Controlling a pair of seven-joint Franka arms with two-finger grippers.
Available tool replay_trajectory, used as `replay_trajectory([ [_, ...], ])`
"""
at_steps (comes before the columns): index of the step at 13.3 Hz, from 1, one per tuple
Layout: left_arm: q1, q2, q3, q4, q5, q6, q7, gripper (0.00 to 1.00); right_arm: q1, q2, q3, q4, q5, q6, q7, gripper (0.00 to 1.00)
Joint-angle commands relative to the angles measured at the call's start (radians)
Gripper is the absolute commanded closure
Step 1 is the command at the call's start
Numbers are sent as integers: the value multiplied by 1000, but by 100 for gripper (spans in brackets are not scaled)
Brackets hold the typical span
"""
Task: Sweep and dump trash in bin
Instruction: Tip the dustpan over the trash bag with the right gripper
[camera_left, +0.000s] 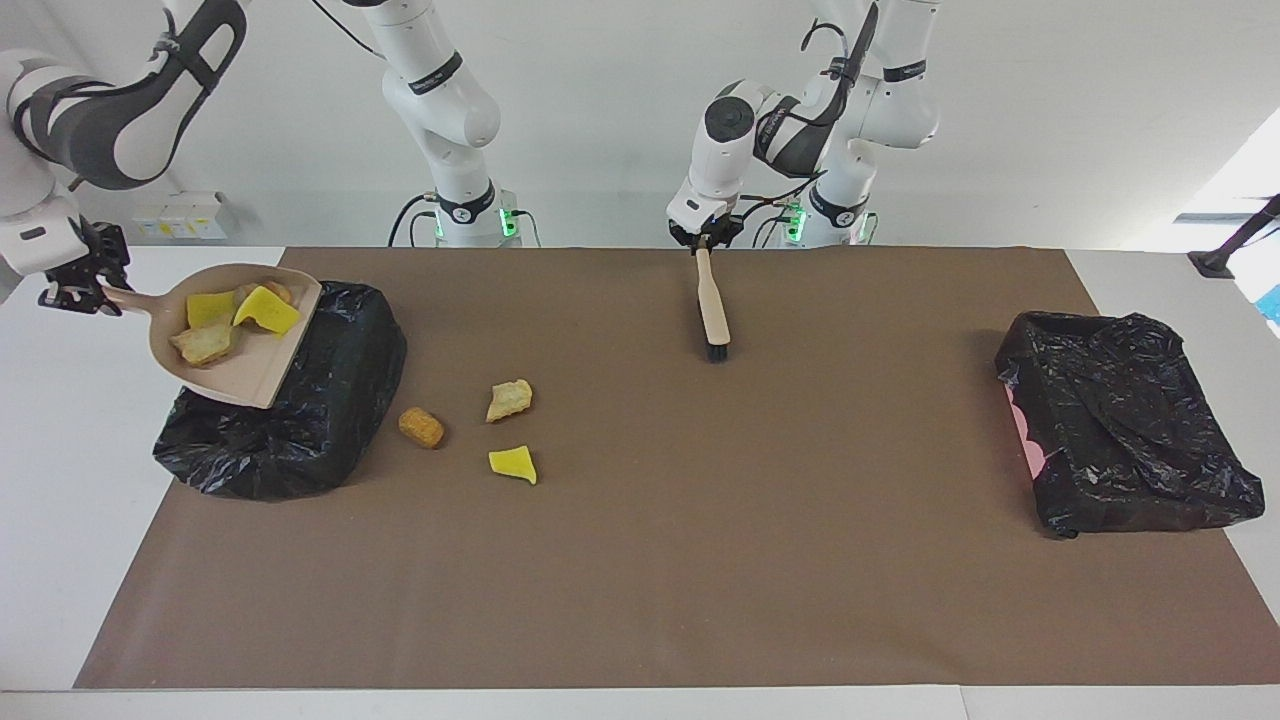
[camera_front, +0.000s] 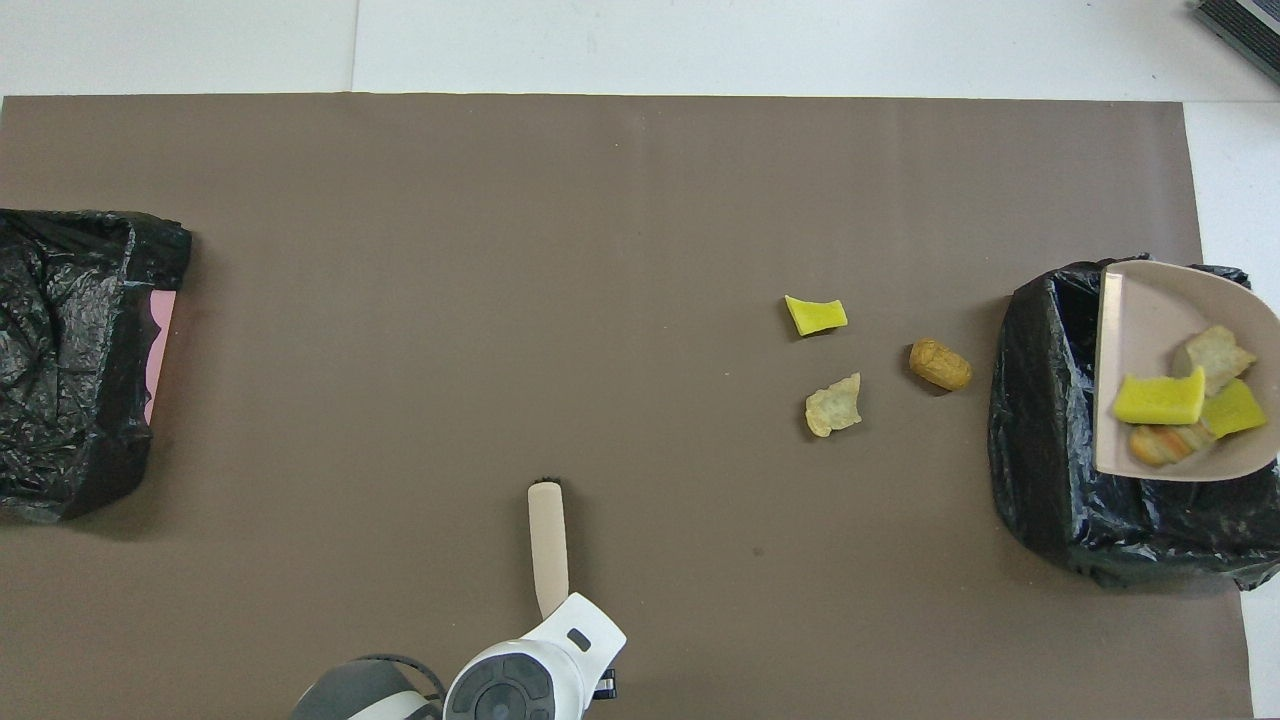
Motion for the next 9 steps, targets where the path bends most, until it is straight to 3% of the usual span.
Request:
replay_trajectory([
  [1, -12, -4, 15, -18, -21, 16, 31, 53, 35, -33, 5, -32, -136, -4, 62, 100],
  [2, -8, 2, 15, -10, -20, 13, 40, 22, 59, -44, 5, -54, -191, 4, 129, 100],
  [3, -6, 14, 17, 5, -18, 10, 63, 0, 78, -70, 6, -108, -251, 29, 200, 100],
  [6, 79, 79, 22, 146, 22, -62, 138, 0, 102, -171, 6, -286, -327, 102, 381, 100],
  [9, 138, 116, 64, 295, 149, -156, 209, 0, 112, -196, 3, -317, -385, 99, 426, 100],
])
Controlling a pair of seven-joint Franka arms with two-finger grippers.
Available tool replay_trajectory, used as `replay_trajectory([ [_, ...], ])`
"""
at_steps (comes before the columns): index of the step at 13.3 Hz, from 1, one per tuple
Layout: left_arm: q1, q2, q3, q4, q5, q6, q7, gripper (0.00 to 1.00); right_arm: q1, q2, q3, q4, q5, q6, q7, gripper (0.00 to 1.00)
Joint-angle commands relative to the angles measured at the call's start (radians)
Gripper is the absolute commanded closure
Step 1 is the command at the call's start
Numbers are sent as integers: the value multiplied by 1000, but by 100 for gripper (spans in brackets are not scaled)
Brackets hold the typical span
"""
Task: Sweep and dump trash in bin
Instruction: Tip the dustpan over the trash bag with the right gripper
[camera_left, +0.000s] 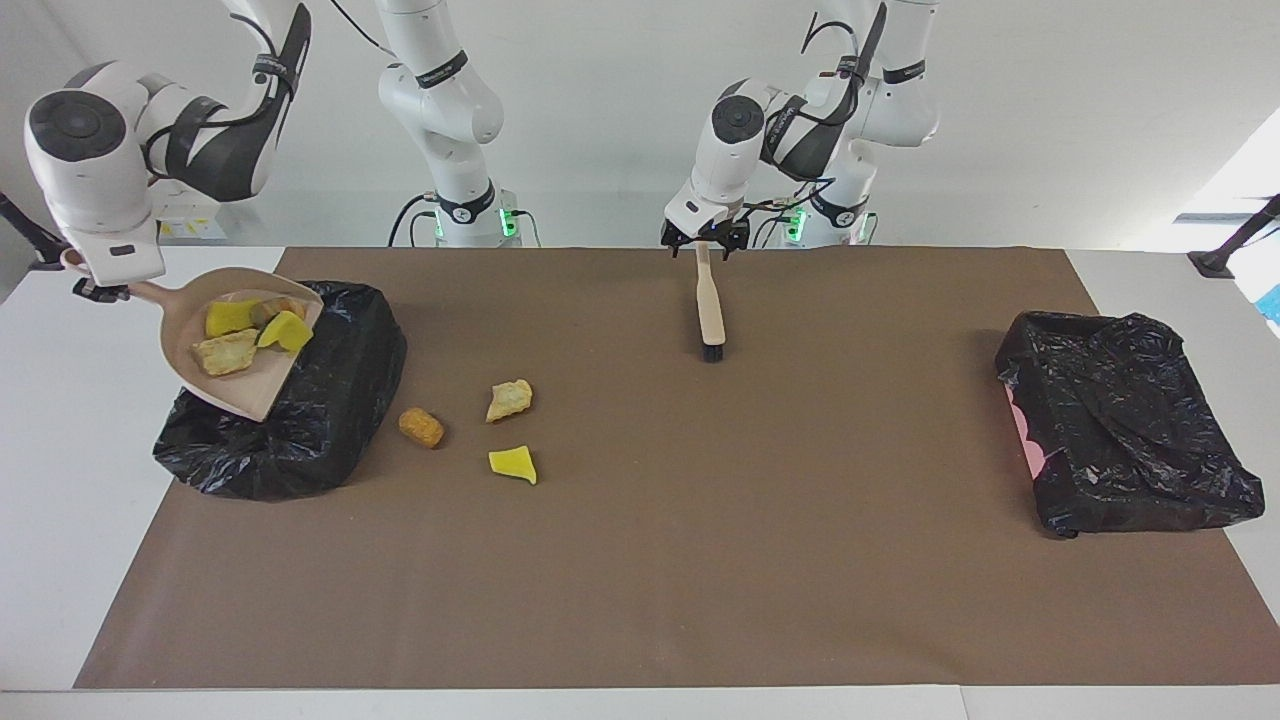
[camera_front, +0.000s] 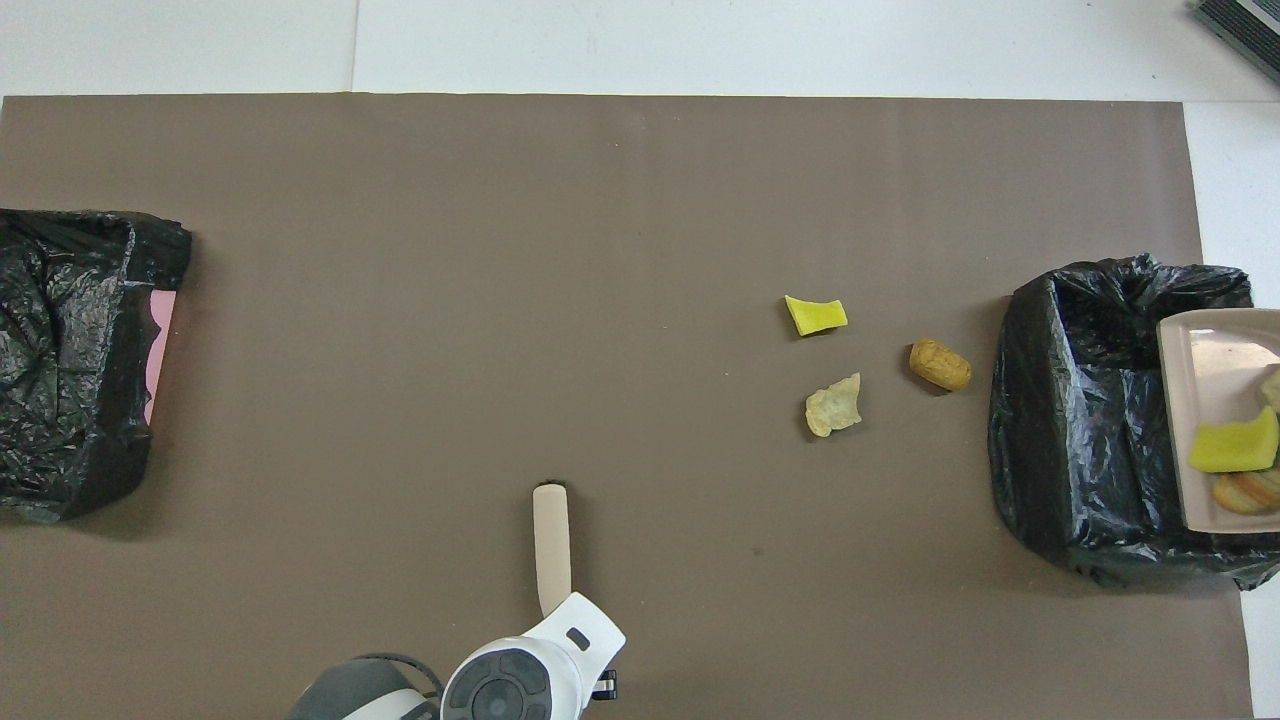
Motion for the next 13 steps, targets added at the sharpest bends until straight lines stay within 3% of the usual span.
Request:
replay_trajectory([
  [1, 36, 51, 77, 158, 110, -72, 88, 0, -16, -67, -3, -52, -83, 31, 26, 100],
  [3, 39, 78, 143, 247, 201, -73, 169, 0, -39, -94, -7, -49, -113, 33, 26, 100],
  [7, 65, 198, 293, 576, 278, -205, 267, 0, 17, -122, 2, -81, -105, -13, 89, 100],
  [10, 186, 206, 304, 730, 281, -260, 395, 0, 36, -133, -3, -90, -145, -40, 128, 100],
  [13, 217, 204, 373, 850, 280, -419, 490, 0, -15, -137, -9, -55, -199, -15, 93, 100],
])
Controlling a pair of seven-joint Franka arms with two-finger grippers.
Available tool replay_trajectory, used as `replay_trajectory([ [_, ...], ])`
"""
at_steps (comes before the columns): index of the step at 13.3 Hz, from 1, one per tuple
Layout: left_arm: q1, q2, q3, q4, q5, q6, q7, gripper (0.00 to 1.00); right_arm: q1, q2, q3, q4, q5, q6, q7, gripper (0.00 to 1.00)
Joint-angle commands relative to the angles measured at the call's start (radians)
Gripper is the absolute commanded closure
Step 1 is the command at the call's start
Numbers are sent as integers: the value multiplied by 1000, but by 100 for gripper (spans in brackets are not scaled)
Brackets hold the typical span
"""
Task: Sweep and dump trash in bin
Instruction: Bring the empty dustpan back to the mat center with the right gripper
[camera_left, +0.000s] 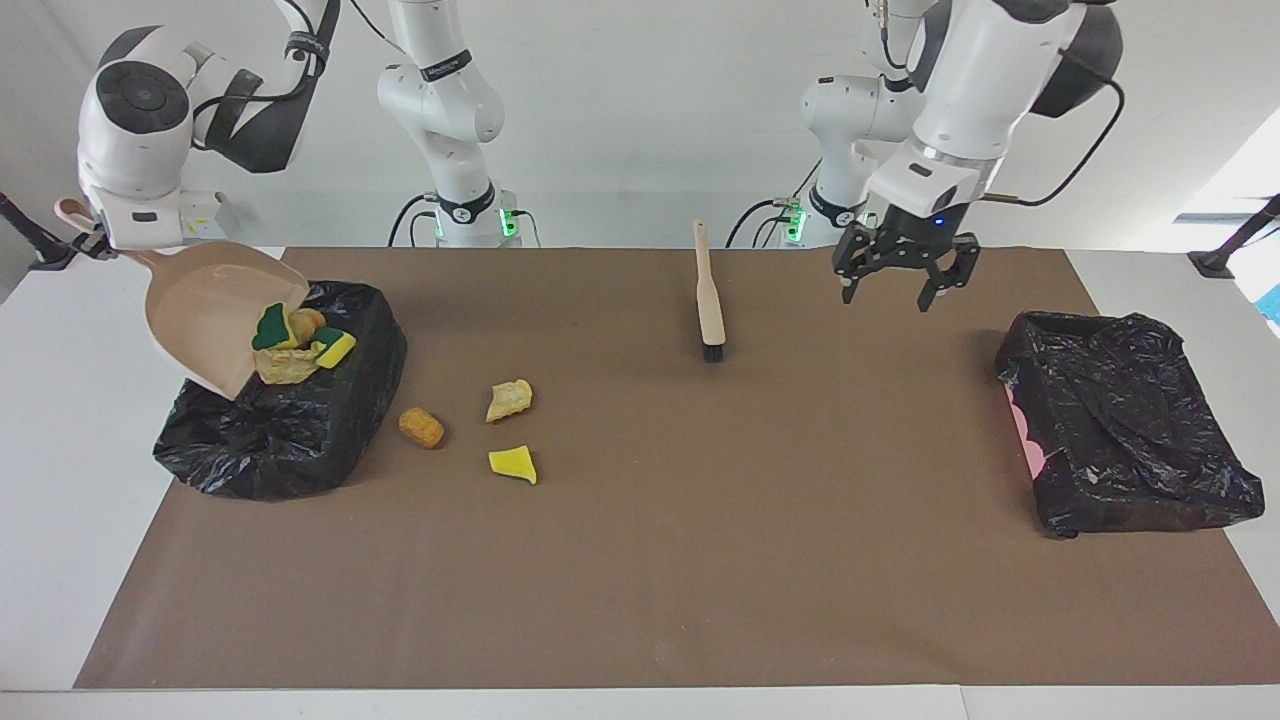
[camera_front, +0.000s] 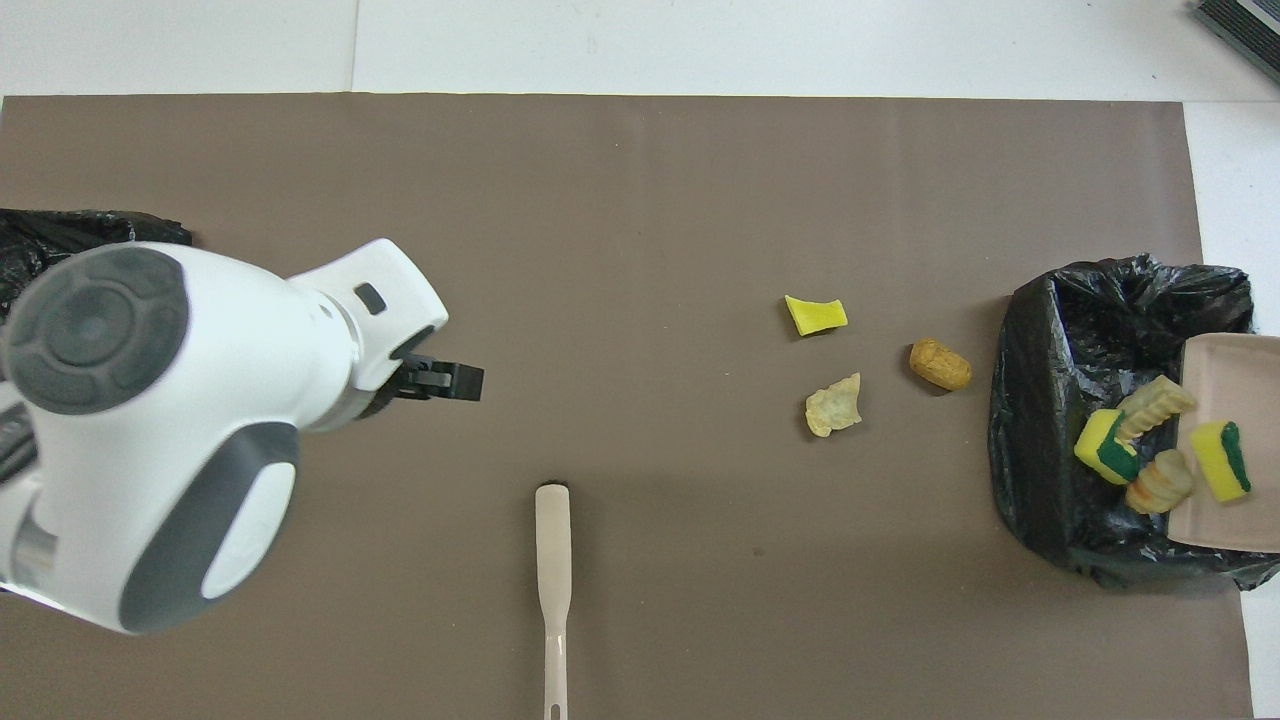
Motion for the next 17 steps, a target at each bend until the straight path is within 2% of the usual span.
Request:
replay_trajectory([
  [1, 9, 23, 57, 126, 16, -158, 126, 0, -34, -31, -2, 14, -35, 23, -44, 100],
  [4, 37, 21, 98, 195, 20, -248, 216, 0, -8, -60, 12, 14, -15, -10, -38, 100],
  [6, 52, 12, 98, 198, 22, -276, 237, 0, 38, -61, 15, 16, -3, -28, -21, 100],
  [12, 89, 4, 65, 197, 19, -275, 236, 0, 191, -45, 16, 14, 271, -39, 40, 100],
  [15, 133, -3, 3, 195, 25, -275, 236, 0, 269, -7, 16, 13, 395, -62, 185, 100],
  [17, 132, -17, 0, 188, 20, -273, 236, 0, 328, 21, 16, 11, 464, -59, 317, 100],
])
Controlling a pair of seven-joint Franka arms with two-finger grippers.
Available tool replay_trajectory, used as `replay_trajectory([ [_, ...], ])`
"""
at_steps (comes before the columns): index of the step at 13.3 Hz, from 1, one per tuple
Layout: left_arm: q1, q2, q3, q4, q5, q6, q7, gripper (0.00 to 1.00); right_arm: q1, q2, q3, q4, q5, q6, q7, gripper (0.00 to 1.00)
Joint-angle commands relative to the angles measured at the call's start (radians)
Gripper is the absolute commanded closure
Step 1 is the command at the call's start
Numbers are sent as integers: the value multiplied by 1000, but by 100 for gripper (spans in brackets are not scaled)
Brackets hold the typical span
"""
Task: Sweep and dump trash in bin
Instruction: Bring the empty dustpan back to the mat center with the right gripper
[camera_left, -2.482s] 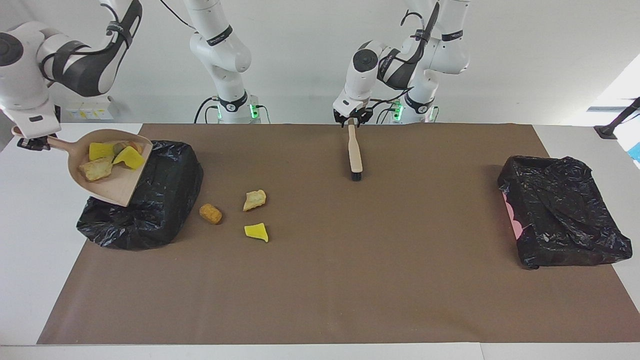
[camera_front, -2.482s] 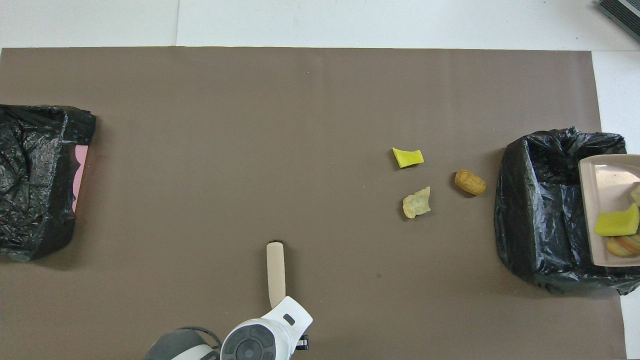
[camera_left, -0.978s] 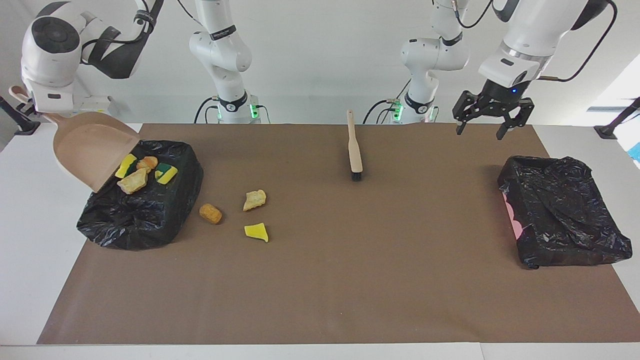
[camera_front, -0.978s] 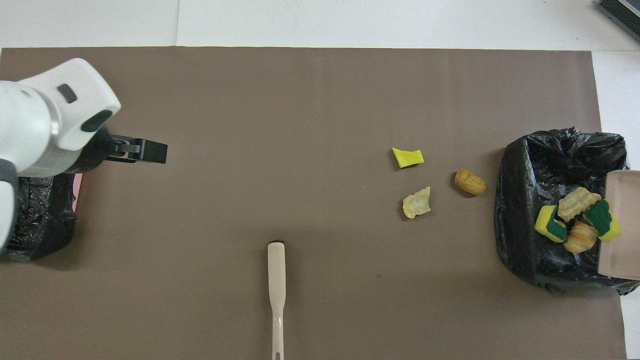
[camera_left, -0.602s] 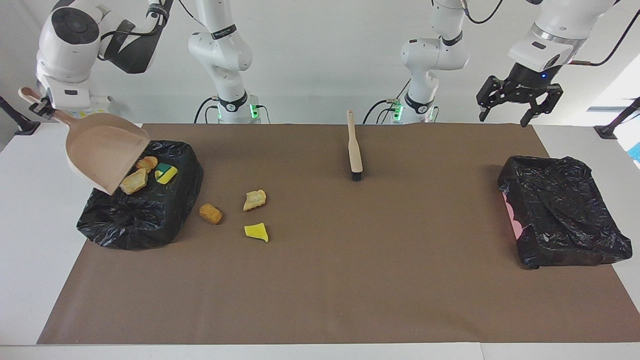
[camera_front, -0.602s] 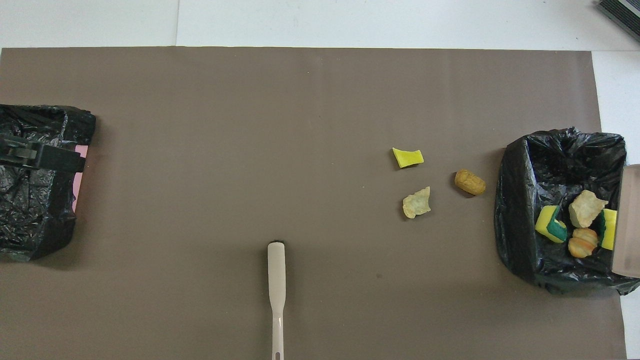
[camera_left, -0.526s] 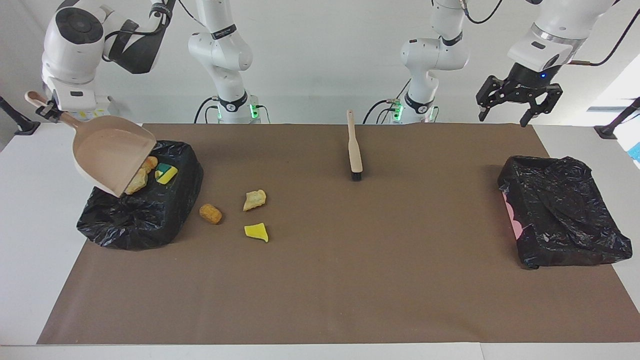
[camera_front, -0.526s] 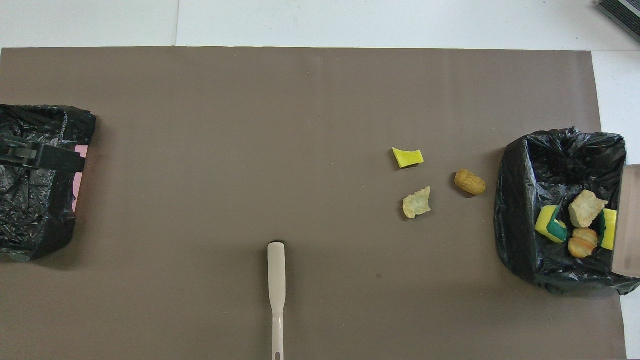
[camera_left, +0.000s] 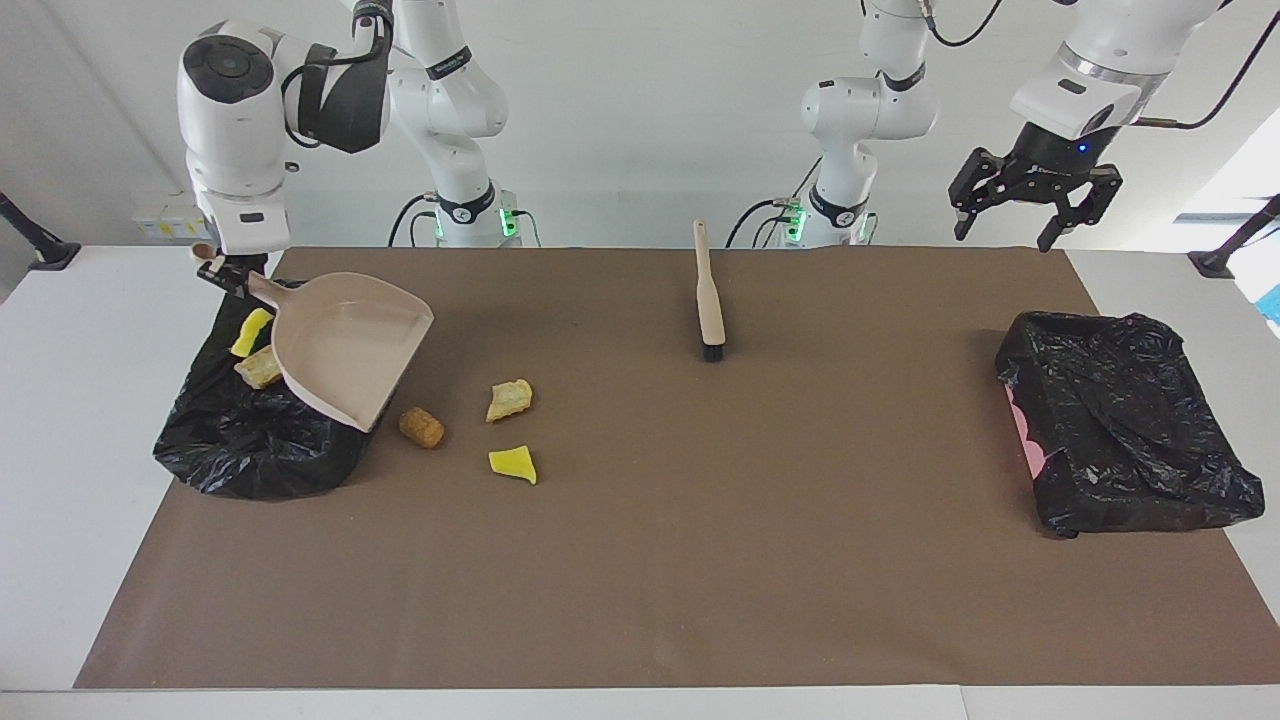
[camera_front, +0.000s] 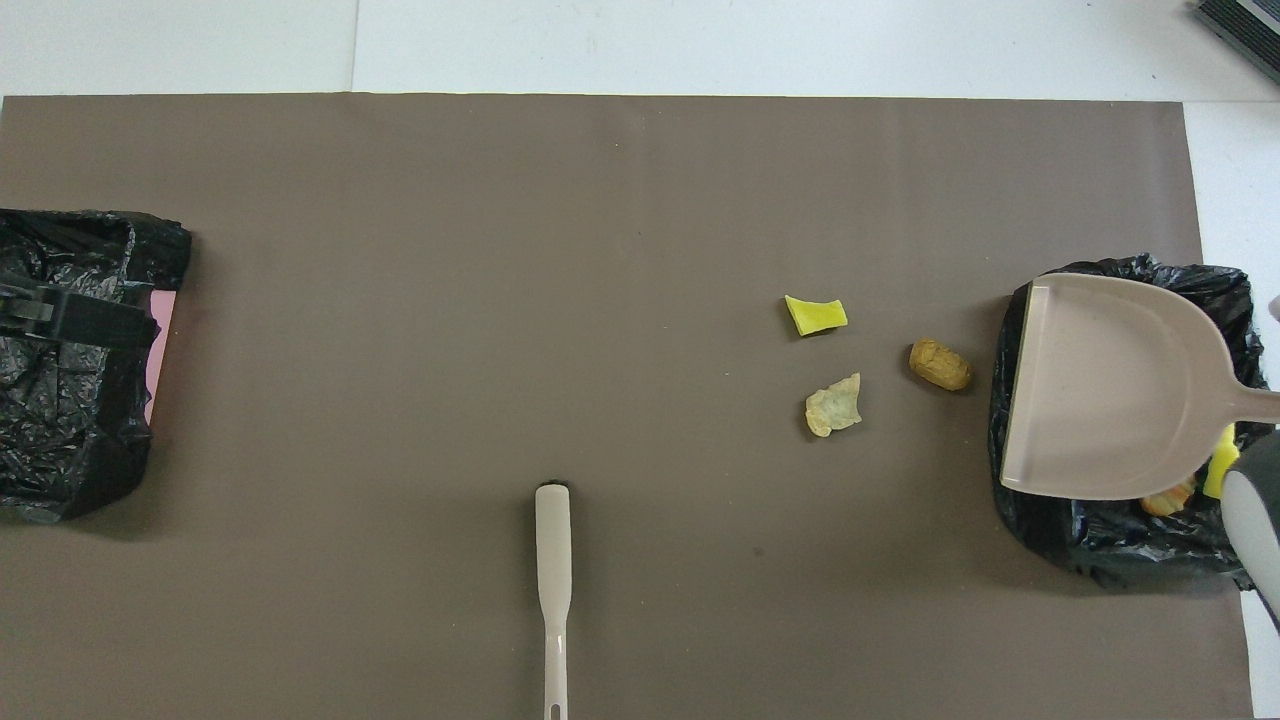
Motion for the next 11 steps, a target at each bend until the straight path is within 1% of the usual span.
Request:
replay_trajectory([
  [1, 20, -16, -20, 6, 18, -24, 8, 0, 60, 39, -3, 5, 88, -14, 159, 100],
  [6, 20, -22, -16, 0, 18, -26, 3, 0, 208, 145, -2, 10, 224, 22, 565, 100],
  [8, 22, -24, -16, -1, 18, -26, 3, 0, 274, 172, 0, 13, 262, 77, 727, 100],
  [10, 23, -24, -14, -3, 18, -24, 3, 0, 335, 223, -2, 49, 323, 87, 932, 100],
  [11, 23, -24, -11, -1, 18, -23, 3, 0, 358, 247, 0, 62, 327, 100, 1029, 100],
])
